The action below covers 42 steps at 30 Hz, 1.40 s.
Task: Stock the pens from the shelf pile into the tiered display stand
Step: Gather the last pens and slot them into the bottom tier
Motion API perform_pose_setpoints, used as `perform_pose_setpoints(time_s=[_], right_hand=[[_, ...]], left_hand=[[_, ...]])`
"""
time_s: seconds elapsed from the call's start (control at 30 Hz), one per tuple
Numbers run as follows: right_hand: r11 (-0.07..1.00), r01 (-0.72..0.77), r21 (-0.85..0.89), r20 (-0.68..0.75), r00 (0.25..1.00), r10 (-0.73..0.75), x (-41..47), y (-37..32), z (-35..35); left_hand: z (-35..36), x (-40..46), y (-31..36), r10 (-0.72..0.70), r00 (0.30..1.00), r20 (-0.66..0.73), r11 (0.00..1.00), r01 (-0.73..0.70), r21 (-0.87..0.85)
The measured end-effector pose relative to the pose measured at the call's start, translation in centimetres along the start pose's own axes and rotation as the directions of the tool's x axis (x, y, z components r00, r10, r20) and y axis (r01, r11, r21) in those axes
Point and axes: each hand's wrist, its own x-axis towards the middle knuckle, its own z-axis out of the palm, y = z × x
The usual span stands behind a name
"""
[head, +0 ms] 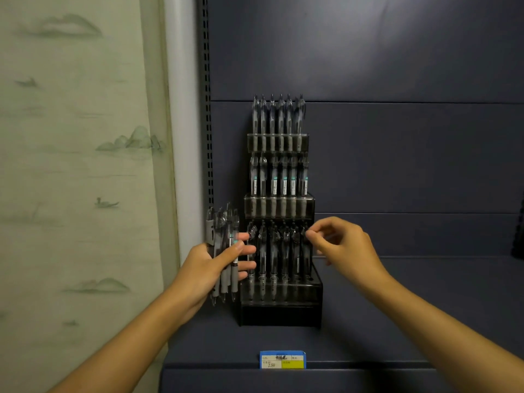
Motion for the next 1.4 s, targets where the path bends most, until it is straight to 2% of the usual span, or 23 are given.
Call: perform_pose_setpoints(time_s=[0.13, 0.23, 0.37, 0.63, 0.8, 1.0, 1.1, 1.2, 1.4], right_hand=[[0.993, 0.106, 0.054, 0.139, 0.984, -0.112, -0.2, -3.3, 1.5], [0.991, 0.113, 0.074, 0.226, 0.966, -0.127, -0.1, -5.0, 3.2], [0.991, 0.084, 0.103, 0.242, 0.964, -0.107, -0.1, -6.0, 4.4], [0.996, 0.082, 0.041, 0.295, 0.951, -0.09, -0.6, -6.3, 5.6], [0.995, 0.088, 0.053, 0.251, 0.963, -0.098, -0.1, -6.5, 5.6], [0.97, 0.09, 0.225, 0.091, 0.989, -0.113, 0.8, -7.6, 3.6], [0.979, 0.128, 0.156, 0.029, 0.991, -0.134, 1.3, -7.5, 2.8], [0.99, 0.118, 0.082, 0.037, 0.992, -0.122, 1.2, -6.5, 3.3], [0.994, 0.09, 0.057, 0.066, 0.993, -0.094, 0.8, -5.2, 4.9]], left_hand=[[0.8, -0.2, 0.7, 0.03, 0.997, 0.071, 0.999, -0.032, 0.029], [1.5, -0.3, 1.1, 0.037, 0.993, 0.108, 0.996, -0.045, 0.075], [1.5, -0.6, 1.5, 0.044, 0.995, 0.094, 0.995, -0.052, 0.09], [0.3, -1.5, 0.9, 0.022, 0.995, 0.094, 0.987, -0.037, 0.154], [-0.2, -1.3, 0.8, 0.018, 0.996, 0.084, 0.998, -0.023, 0.055], [-2.1, -0.7, 0.2, -0.031, 0.999, -0.008, 0.999, 0.03, -0.022], [-3.3, -0.9, -0.3, -0.041, 0.997, -0.064, 0.999, 0.041, -0.003], [-4.2, -1.2, -0.8, -0.05, 0.996, -0.077, 0.998, 0.052, 0.029], [-4.8, -1.8, -1.1, -0.056, 0.995, -0.084, 0.997, 0.061, 0.056]])
